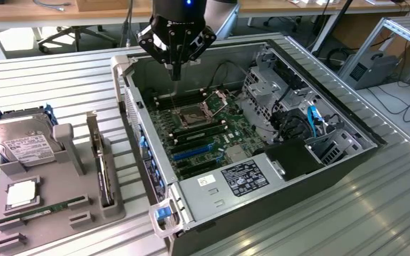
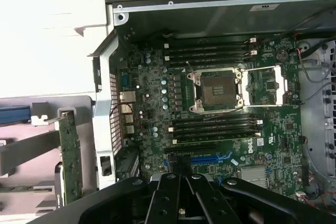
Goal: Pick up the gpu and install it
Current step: 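Reach for the gpu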
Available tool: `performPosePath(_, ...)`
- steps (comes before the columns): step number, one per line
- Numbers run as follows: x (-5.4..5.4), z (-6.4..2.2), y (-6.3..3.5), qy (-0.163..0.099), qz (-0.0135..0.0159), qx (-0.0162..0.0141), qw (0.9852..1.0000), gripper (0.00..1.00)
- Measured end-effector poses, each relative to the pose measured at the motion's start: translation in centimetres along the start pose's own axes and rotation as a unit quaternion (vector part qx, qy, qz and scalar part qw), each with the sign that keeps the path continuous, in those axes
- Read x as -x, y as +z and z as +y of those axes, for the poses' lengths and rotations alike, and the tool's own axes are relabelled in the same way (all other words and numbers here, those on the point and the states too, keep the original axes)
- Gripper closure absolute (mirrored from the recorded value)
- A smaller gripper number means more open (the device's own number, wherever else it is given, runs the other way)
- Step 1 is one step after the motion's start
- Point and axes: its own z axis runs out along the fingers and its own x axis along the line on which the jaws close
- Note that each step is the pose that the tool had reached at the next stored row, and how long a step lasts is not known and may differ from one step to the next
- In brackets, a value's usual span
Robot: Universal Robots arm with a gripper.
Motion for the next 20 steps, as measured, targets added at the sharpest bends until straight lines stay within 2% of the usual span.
performPosePath(20, -1.9, -0.14, -0.05, 0.000, 0.0000, 0.0000, 1.0000, 0.89)
